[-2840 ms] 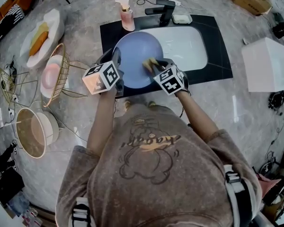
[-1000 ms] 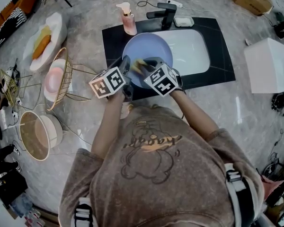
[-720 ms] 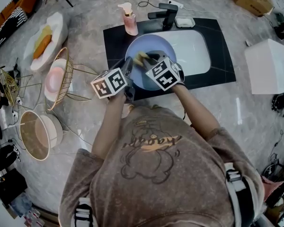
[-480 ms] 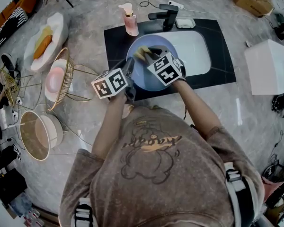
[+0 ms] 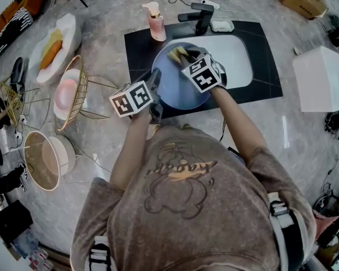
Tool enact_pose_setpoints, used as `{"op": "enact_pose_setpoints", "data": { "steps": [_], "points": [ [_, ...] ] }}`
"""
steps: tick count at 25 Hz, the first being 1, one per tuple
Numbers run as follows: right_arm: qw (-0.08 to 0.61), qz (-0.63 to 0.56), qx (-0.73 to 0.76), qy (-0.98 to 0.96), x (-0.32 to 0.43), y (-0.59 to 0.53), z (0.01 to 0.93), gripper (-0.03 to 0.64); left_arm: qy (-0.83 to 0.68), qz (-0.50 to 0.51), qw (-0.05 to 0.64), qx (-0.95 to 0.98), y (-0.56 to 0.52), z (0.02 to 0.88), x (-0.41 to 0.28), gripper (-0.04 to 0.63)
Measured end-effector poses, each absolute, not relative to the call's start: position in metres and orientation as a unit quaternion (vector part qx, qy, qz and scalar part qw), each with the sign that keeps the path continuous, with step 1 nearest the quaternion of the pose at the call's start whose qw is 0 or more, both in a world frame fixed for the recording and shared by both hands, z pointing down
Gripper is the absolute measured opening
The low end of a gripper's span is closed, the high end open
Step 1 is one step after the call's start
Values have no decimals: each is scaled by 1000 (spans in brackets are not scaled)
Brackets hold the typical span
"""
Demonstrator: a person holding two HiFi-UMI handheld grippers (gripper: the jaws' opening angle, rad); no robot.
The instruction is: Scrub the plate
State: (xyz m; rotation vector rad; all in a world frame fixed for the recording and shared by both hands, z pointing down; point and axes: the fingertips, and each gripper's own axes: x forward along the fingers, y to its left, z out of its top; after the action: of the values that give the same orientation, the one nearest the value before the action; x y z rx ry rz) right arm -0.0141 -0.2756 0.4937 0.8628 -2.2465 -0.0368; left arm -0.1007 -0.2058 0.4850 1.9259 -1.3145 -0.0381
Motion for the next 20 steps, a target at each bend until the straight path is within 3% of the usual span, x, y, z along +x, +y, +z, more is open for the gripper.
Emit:
{"op": "enact_pose_setpoints", "data": {
  "steps": [20],
  "points": [
    [399,29,357,-844,34,-264,537,52,-532,-29,411,739,-210,491,-124,60]
  ]
}}
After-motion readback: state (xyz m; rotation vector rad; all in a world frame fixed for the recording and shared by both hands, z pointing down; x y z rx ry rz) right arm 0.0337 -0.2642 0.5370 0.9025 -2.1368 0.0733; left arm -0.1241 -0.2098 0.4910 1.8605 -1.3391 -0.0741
